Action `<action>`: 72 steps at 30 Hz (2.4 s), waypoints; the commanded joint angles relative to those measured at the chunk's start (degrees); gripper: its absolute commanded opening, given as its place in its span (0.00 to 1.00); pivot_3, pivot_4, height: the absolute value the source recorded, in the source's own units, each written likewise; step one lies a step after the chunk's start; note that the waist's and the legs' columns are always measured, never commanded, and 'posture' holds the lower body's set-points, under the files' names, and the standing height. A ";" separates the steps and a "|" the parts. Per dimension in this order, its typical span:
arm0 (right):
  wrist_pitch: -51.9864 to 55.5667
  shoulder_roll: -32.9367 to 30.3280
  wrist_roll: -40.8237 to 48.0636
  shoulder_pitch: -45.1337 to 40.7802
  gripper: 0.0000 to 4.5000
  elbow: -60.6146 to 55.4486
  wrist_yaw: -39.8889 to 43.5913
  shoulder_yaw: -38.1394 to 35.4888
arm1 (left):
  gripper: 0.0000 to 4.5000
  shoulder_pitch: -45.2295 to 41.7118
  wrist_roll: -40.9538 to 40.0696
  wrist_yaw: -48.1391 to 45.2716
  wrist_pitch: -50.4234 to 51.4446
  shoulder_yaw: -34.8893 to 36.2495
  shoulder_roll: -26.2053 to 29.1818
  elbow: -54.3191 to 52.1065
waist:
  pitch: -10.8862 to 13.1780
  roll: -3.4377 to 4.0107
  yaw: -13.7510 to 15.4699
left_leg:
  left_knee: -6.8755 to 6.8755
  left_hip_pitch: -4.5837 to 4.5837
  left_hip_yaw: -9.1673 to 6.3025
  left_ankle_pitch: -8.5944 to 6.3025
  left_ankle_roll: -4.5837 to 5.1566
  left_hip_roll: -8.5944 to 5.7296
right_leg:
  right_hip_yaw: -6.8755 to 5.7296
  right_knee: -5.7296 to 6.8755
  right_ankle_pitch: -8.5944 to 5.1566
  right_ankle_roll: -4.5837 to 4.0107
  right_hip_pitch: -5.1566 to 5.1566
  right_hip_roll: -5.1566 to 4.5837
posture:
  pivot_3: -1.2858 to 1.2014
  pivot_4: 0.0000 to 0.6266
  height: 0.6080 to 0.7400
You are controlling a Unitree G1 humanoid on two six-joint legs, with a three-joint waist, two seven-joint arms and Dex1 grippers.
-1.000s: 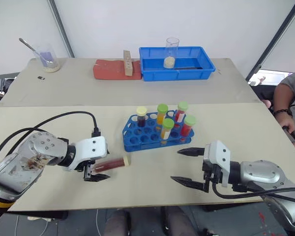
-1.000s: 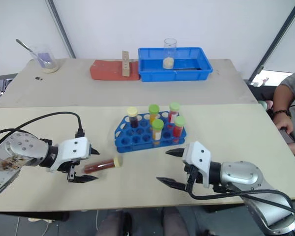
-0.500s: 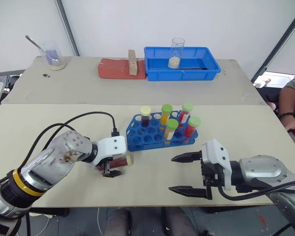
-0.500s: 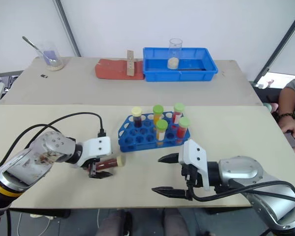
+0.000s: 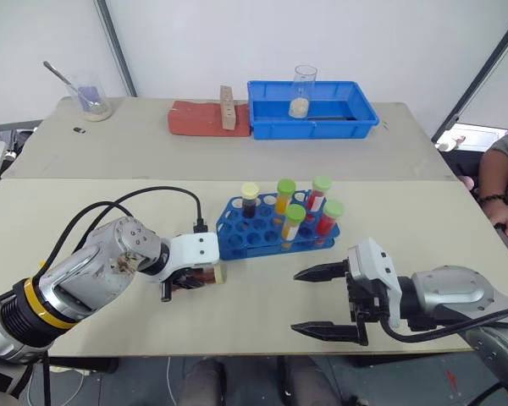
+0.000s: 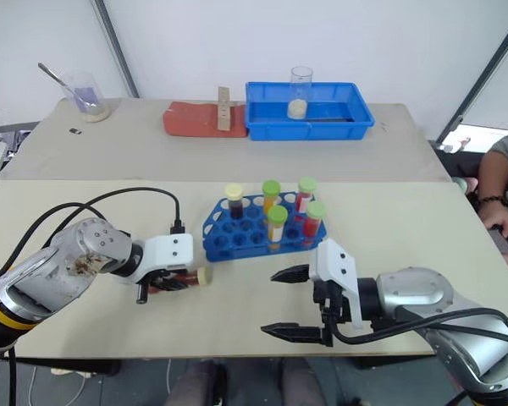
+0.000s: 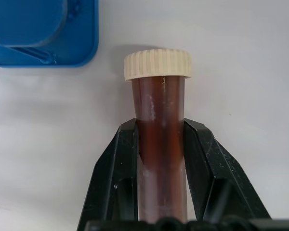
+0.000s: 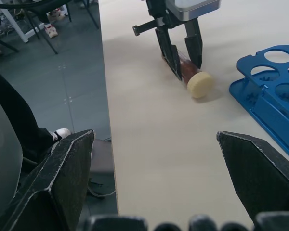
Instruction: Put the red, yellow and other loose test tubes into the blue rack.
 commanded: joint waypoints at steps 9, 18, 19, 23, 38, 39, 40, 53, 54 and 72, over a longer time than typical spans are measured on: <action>0.62 -0.52 3.36 -1.53 1.00 -0.65 -0.35 -2.62 | 0.19 6.23 -0.50 -2.66 -9.55 7.03 4.59 -0.18 | 0.00 0.00 -0.38 | -0.02 0.14 0.01 0.00 0.00 0.02 | 0.01 0.03 -0.02 -0.04 0.09 0.02 | 0.52 0.24 0.91; 1.16 -2.75 4.99 -0.36 1.00 -0.52 2.10 -5.72 | 0.19 2.53 -23.04 -7.76 -8.81 31.72 -2.24 9.64 | 0.00 0.00 0.56 | 0.04 0.01 -0.01 0.01 0.00 0.05 | -0.06 0.00 -0.04 -0.07 0.06 -0.01 | 0.52 0.24 0.91; 1.39 -2.87 5.44 -0.24 1.00 -0.59 1.93 -6.15 | 0.19 1.63 -24.61 -6.43 -8.26 33.23 -4.29 10.14 | 0.00 0.00 0.58 | 0.04 0.02 0.00 0.01 0.00 0.01 | -0.04 0.00 -0.05 -0.04 0.09 -0.04 | 0.52 0.24 0.91; 1.28 -2.51 5.64 0.14 1.00 -0.67 -0.03 -7.93 | 0.19 0.34 -26.06 1.41 -8.55 34.57 -12.92 9.98 | -0.02 -0.03 0.57 | 0.04 0.04 -0.02 0.00 0.00 0.00 | -0.03 -0.07 0.18 0.36 0.20 -0.02 | 0.52 0.24 0.91; -3.00 0.43 3.42 1.63 1.00 -1.66 -4.23 -12.92 | 0.19 10.61 -16.07 22.05 -31.35 29.54 -38.71 13.28 | -0.02 -0.04 0.04 | 0.04 0.48 -0.14 0.00 0.00 -0.03 | -0.04 -0.10 0.20 0.30 0.77 0.01 | 0.52 0.24 0.91; -2.85 0.40 3.70 1.56 1.00 -1.78 -4.54 -13.00 | 0.19 10.85 -15.44 22.34 -32.66 29.05 -39.48 14.13 | -0.02 -0.04 0.01 | 0.03 0.58 -0.14 0.00 0.00 -0.03 | -0.03 -0.16 0.11 0.16 0.89 0.01 | 0.52 0.24 0.91; -2.75 0.32 3.72 1.57 1.00 -1.87 -4.74 -12.97 | 0.19 11.09 -15.17 22.50 -33.13 28.49 -40.20 14.79 | -0.02 -0.04 0.01 | 0.04 0.56 -0.14 0.00 0.00 -0.03 | -0.03 -0.17 0.07 0.08 0.89 0.01 | 0.52 0.24 0.91; -2.24 -0.05 4.63 1.80 1.00 -2.81 -6.98 -12.45 | 0.19 12.25 -11.85 22.95 -39.33 24.67 -43.10 19.44 | -0.02 -0.04 0.03 | 0.02 0.53 -0.15 0.00 0.00 -0.03 | -0.02 -0.20 0.12 0.16 0.87 0.00 | 0.52 0.24 0.91; -2.29 -0.05 4.56 1.92 1.00 -2.93 -7.18 -12.42 | 0.19 12.19 -11.48 23.12 -40.00 24.62 -43.31 20.01 | -0.02 -0.04 0.02 | 0.03 0.54 -0.15 0.00 0.00 -0.04 | -0.02 -0.21 0.10 0.14 0.87 0.00 | 0.52 0.24 0.91; -3.25 0.46 3.32 2.52 1.00 -3.44 -8.96 -11.82 | 0.19 14.33 -9.16 24.17 -47.01 23.90 -46.13 24.90 | -0.02 -0.04 0.04 | 0.02 0.51 -0.14 0.00 0.00 -0.03 | -0.01 -0.27 0.08 0.11 0.88 -0.01 | 0.52 0.24 0.91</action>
